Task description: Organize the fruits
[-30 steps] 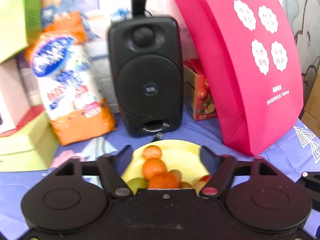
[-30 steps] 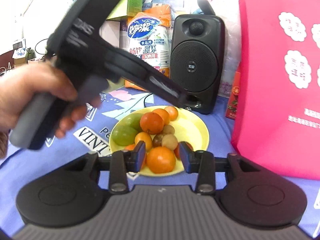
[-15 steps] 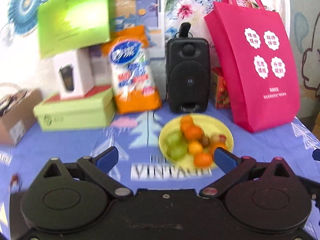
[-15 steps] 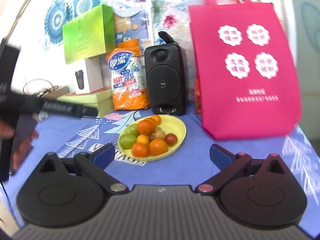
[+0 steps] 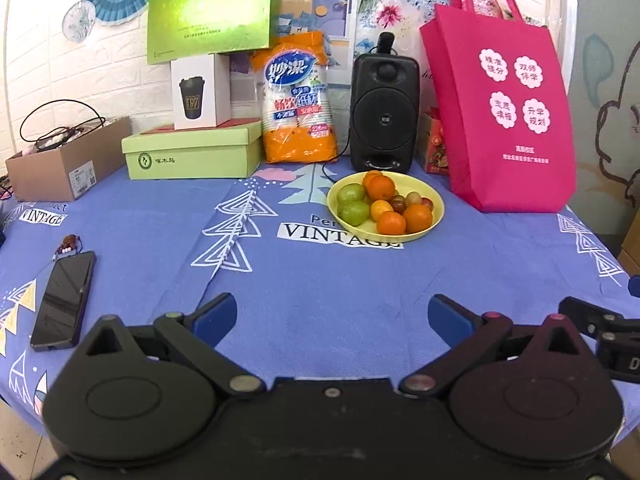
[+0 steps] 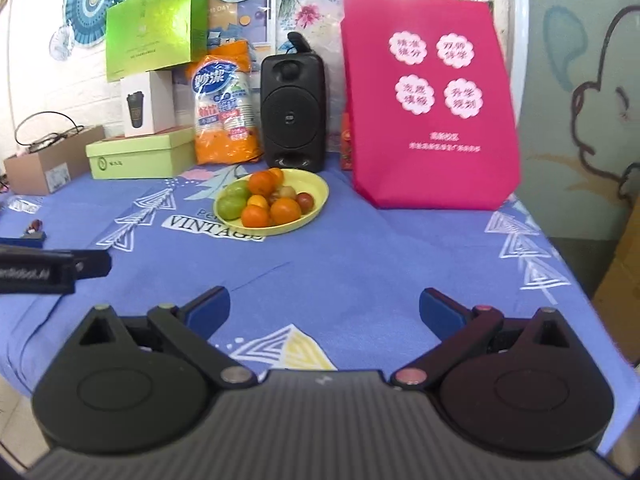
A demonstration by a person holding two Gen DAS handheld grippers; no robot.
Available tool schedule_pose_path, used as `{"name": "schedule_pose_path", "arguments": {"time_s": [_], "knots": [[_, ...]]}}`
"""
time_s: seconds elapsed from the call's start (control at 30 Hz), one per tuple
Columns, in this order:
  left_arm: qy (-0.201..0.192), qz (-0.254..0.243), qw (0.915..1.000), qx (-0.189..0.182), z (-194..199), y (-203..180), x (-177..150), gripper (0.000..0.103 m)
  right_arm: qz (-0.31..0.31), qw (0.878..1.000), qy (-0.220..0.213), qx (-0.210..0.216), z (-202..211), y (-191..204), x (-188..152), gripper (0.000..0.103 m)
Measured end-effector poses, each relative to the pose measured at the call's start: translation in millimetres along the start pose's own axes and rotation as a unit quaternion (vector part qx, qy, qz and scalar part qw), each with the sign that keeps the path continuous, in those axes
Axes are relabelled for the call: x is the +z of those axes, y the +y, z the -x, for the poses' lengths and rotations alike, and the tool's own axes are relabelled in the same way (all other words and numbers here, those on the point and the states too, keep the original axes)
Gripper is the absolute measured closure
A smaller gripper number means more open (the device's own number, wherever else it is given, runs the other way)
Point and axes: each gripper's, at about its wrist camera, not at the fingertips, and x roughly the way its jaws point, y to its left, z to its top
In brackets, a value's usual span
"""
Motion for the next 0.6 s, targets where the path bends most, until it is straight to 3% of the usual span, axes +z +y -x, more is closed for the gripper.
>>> {"name": "schedule_pose_path", "arguments": {"time_s": [0.3, 0.6], "knots": [[-0.013, 0.001, 0.9999, -0.003, 22.9, -5.6, 3.3, 0.000, 0.018, 1.000, -0.021, 0.003, 17.9, 8.2, 1.7, 0.000], [-0.006, -0.002, 1.0000, -0.004, 16.3, 0.3, 9.9, 0.000, 0.019, 1.000, -0.017, 0.007, 16.5, 8.0, 0.2, 0.000]]}}
